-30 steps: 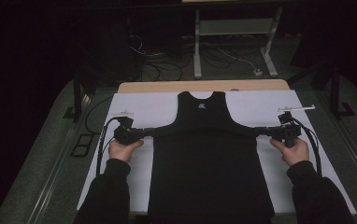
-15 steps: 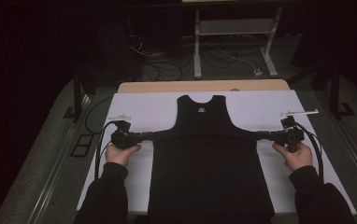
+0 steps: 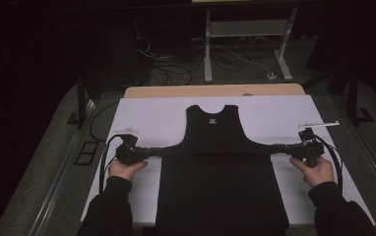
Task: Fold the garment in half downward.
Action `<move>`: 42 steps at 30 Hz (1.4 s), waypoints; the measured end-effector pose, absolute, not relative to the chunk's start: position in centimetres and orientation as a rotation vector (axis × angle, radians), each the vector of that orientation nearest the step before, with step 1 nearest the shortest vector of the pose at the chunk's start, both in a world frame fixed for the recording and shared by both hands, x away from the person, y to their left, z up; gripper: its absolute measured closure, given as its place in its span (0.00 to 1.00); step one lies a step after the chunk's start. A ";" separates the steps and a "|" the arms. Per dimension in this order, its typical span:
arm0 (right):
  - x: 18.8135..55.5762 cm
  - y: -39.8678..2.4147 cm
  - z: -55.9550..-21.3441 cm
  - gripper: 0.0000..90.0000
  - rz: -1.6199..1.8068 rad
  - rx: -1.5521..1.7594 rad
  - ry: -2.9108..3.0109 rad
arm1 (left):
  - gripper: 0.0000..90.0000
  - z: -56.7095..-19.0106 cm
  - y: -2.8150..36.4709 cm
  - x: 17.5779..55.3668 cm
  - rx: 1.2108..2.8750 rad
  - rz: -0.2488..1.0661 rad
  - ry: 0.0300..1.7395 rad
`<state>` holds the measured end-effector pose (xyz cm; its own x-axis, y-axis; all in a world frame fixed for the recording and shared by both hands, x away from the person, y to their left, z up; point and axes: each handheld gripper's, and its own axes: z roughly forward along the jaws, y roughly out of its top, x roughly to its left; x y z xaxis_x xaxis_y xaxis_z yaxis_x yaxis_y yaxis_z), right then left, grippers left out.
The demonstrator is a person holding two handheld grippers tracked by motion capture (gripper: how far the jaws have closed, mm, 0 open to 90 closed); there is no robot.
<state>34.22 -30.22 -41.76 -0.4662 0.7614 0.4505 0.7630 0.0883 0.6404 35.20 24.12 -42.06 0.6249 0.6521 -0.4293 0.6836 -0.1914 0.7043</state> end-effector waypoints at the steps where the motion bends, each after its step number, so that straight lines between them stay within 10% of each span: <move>1: 34.1 -30.2 -41.9 0.93 -1.353 -1.622 -2.317 | 0.94 -42.1 24.0 35.0 1.916 -0.049 1.059; 42: 29.7 -30.2 -42.5 0.93 -1.231 -1.615 -2.288 | 0.94 -42.5 23.5 30.6 1.984 -0.142 1.029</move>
<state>29.66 -30.18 -42.51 -0.4402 0.7553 0.4855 0.8213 0.1201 0.5578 30.65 23.52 -42.45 0.6517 0.6094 -0.4516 0.7091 -0.2783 0.6478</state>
